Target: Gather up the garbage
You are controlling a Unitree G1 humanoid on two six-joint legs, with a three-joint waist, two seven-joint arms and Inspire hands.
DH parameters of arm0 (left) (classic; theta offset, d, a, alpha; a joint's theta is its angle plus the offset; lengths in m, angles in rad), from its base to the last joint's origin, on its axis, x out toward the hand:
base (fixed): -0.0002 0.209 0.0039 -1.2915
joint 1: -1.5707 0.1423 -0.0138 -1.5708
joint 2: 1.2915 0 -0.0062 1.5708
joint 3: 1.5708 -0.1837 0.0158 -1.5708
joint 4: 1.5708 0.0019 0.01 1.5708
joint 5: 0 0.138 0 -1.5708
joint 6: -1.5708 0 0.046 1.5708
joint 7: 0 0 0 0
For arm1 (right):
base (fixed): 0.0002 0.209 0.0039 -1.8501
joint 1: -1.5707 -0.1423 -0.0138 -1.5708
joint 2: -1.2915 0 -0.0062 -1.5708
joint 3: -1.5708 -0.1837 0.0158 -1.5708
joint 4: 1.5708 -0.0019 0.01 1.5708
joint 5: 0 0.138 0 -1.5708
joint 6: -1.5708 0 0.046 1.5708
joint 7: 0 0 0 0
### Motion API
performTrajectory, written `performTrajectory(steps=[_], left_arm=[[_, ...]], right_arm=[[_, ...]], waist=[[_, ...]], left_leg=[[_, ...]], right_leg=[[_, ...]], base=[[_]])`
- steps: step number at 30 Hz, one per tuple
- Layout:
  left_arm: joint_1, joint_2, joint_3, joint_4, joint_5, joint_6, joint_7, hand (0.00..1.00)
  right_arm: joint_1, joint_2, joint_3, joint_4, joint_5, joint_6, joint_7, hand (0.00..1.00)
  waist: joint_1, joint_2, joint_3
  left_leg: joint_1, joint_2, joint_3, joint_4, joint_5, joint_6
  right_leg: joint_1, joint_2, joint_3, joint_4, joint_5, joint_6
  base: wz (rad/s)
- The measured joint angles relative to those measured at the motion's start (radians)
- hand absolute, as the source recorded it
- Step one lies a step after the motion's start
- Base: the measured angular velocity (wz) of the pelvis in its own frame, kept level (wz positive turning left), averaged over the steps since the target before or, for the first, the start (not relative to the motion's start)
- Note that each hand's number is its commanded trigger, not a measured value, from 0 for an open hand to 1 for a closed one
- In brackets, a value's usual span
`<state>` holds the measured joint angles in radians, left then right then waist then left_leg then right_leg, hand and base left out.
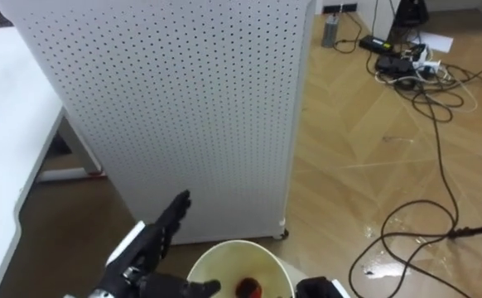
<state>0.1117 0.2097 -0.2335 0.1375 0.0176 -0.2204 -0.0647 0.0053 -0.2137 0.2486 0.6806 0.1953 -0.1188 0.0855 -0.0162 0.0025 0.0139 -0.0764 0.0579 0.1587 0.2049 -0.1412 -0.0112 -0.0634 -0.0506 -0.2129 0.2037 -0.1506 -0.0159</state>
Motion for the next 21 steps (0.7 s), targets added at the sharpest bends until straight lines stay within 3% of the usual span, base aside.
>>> performTrajectory(steps=[4,7,13,21], left_arm=[[-0.001,-0.007,0.048,-0.064,0.047,-0.020,0.083,0.00],[-0.001,-0.022,0.101,-0.096,0.120,-0.054,0.152,0.00],[-0.003,-0.020,0.112,-0.129,0.163,-0.074,0.253,0.00],[-0.011,0.007,0.114,-0.180,0.224,-0.096,0.342,0.00]], right_arm=[[0.009,0.001,0.000,0.000,-0.001,-0.005,0.004,1.00],[0.022,0.001,-0.001,0.000,-0.009,-0.005,0.005,1.00],[0.054,-0.009,-0.008,-0.055,-0.002,-0.005,0.001,1.00],[0.060,-0.012,-0.033,-0.073,-0.002,-0.010,0.009,1.00]], waist=[[0.020,-0.004,-0.0022],[0.053,-0.011,-0.0066],[0.041,-0.014,-0.0077],[0.017,-0.001,-0.0051]], left_leg=[[0.028,-0.001,-0.008,0.001,-0.009,-0.011],[0.060,0.000,-0.042,-0.007,-0.014,-0.018],[0.072,-0.003,-0.079,-0.009,-0.019,-0.024],[0.083,-0.006,-0.079,-0.018,-0.027,-0.023]], right_leg=[[0.005,0.006,0.022,0.001,-0.004,-0.004],[0.008,0.019,0.076,0.003,0.000,-0.006],[0.007,0.025,0.114,0.006,0.007,-0.004],[0.004,0.023,0.131,0.019,0.012,-0.001]], base=[[-0.21],[-0.49],[-0.19],[-0.09]])
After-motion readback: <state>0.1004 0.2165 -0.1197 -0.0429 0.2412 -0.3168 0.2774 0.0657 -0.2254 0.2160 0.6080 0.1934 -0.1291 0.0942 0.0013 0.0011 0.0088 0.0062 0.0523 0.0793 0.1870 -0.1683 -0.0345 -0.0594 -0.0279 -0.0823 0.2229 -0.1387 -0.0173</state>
